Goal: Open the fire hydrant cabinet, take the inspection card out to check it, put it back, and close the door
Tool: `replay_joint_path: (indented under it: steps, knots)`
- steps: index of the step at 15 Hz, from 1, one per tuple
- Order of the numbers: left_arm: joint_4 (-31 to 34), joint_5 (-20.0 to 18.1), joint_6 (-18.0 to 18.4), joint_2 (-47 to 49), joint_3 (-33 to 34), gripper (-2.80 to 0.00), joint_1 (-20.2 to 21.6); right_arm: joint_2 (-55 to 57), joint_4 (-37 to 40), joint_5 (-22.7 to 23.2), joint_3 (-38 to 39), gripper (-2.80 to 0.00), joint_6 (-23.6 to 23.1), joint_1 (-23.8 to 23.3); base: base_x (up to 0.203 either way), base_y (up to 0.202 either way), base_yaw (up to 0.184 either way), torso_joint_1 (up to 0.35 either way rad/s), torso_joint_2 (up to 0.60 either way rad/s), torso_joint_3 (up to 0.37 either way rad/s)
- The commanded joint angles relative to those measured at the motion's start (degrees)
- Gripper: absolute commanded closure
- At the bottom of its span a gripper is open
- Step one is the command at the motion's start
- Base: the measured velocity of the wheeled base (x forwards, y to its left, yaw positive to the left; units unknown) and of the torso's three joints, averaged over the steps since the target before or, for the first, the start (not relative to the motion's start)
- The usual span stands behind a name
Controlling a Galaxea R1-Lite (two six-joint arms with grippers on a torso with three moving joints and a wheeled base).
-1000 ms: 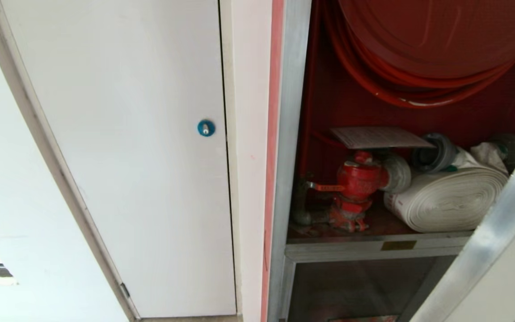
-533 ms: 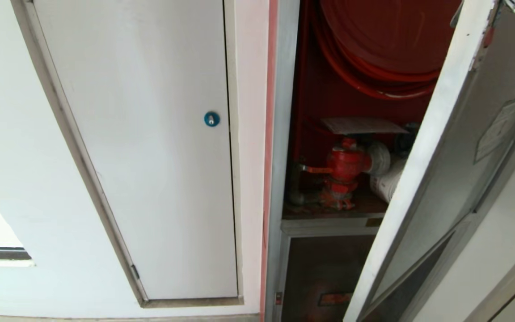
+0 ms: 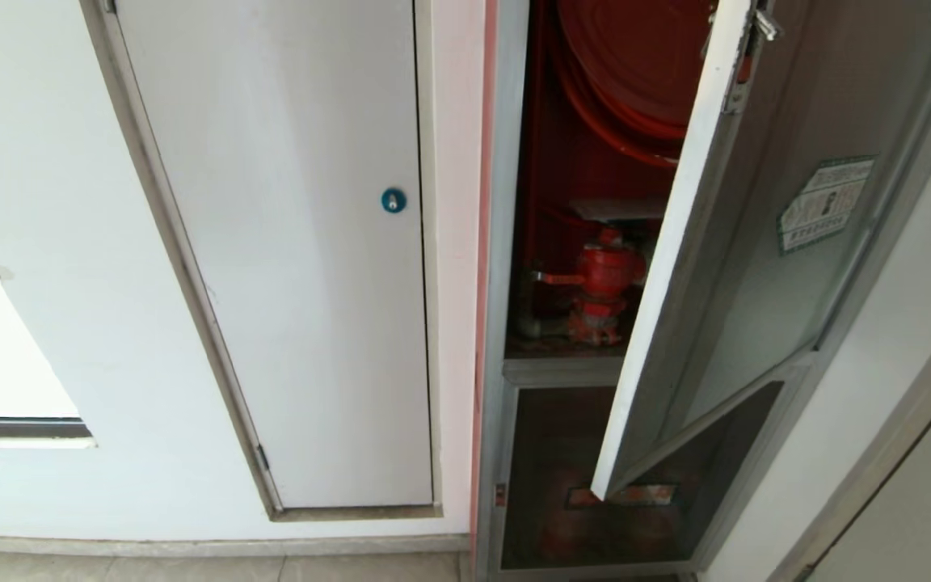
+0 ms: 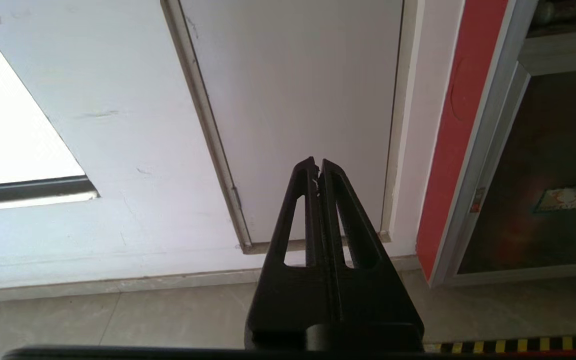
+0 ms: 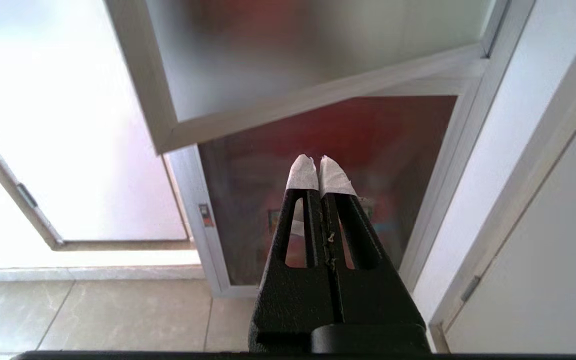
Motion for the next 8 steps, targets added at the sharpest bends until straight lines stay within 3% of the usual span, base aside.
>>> replay_joint_path:
  steps: [1, 8]
  knots:
    - [0.0, 0.0, 0.0, 0.1, 0.6, 0.00, 0.0, 0.1, 0.0, 0.0, 0.1, 0.00, 0.0, 0.0, -0.196, 0.000, 0.000, 0.007, 0.00, 0.002]
    - [-0.1, 0.0, 0.0, 0.1, 0.6, 0.00, 0.0, 0.1, 0.0, 0.0, 0.1, 0.00, 0.0, 0.0, -0.197, 0.000, 0.001, 0.002, 0.00, 0.002]
